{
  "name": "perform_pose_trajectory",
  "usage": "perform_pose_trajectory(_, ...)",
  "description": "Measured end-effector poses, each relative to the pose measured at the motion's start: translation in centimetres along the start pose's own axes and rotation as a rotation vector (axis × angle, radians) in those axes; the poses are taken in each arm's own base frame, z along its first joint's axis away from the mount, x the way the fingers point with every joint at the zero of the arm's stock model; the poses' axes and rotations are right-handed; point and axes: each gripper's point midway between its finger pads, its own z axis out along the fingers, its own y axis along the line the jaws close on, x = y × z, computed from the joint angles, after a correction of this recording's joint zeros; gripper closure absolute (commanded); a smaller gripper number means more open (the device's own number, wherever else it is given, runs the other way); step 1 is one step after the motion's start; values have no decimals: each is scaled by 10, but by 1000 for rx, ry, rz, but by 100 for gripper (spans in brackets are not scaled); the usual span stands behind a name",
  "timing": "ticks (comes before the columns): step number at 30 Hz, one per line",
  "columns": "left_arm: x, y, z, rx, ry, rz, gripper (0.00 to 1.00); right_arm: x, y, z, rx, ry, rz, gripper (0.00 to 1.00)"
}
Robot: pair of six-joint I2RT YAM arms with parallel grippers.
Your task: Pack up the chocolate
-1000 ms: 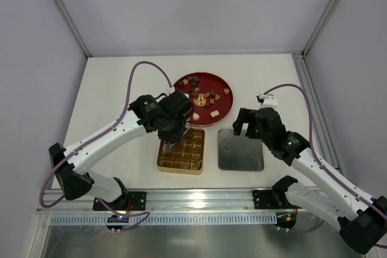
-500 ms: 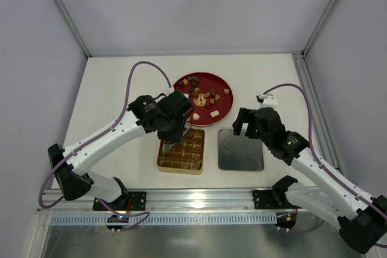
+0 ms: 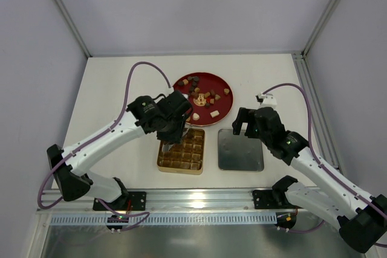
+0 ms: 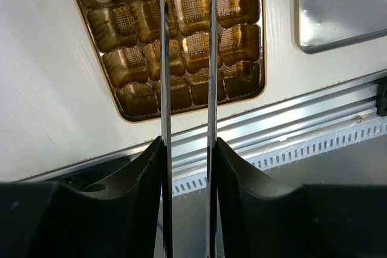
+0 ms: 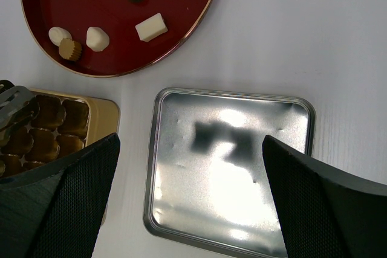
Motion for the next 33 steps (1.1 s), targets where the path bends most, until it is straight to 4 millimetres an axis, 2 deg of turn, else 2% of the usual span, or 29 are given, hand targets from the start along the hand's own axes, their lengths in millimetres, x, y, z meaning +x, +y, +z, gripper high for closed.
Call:
perform_pose_trajectory(11, -4, 1, -3, -14, -10, 5, 61, 0, 0, 0, -2, 1, 0, 0)
perform_pose_trajectory(18, -50, -12, -9, -4, -80, 3, 61, 1, 0, 0, 0, 5, -5, 0)
perform_pose_trajectory(25, -96, -10, 25, -45, -75, -13, 60, 2, -1, 0, -1, 8, -13, 0)
perform_pose_trajectory(29, -122, -20, 50, -48, -71, 2, 60, 3, -3, -1, 5, 13, -25, 0)
perform_pose_trajectory(33, -135, -32, 71, -42, -57, 27, 60, 3, -6, -3, 11, 14, -31, 0)
